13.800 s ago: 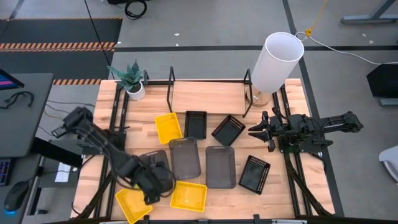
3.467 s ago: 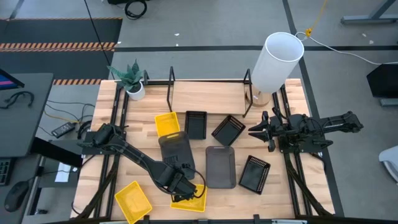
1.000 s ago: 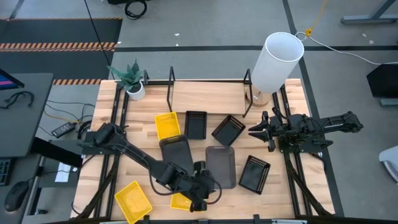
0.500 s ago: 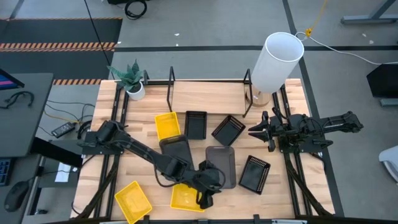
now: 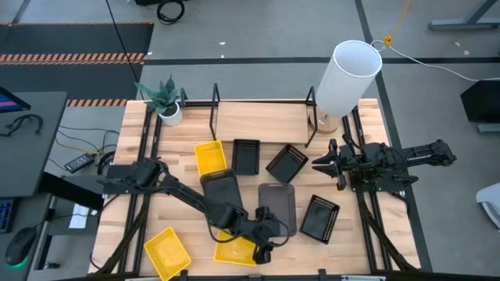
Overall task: Stack baskets on shelf by color
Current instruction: Stack the right gray bin on the stacked gray bins
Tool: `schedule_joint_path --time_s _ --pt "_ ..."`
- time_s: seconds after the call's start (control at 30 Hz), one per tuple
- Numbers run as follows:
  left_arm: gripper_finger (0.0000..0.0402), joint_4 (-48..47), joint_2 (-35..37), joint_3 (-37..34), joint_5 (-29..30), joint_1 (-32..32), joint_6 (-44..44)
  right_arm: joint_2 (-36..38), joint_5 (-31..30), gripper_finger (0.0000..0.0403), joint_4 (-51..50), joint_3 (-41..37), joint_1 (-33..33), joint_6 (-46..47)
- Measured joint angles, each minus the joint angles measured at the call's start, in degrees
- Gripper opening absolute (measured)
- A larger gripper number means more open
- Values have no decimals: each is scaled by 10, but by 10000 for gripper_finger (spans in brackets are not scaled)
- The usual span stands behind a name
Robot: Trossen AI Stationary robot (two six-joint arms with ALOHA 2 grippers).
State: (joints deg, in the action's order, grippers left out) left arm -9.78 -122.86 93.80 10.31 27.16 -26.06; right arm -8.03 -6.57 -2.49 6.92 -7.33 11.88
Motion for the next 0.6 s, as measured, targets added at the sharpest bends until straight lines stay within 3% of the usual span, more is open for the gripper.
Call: schedule_joint_path --time_s 0.23,0.6 --pt "232 -4 -12 0 2 1 41 0 2 98 3 0 0 0" --pt "148 -53 -26 0 25 -1 43 -1 2 98 4 0 0 0"
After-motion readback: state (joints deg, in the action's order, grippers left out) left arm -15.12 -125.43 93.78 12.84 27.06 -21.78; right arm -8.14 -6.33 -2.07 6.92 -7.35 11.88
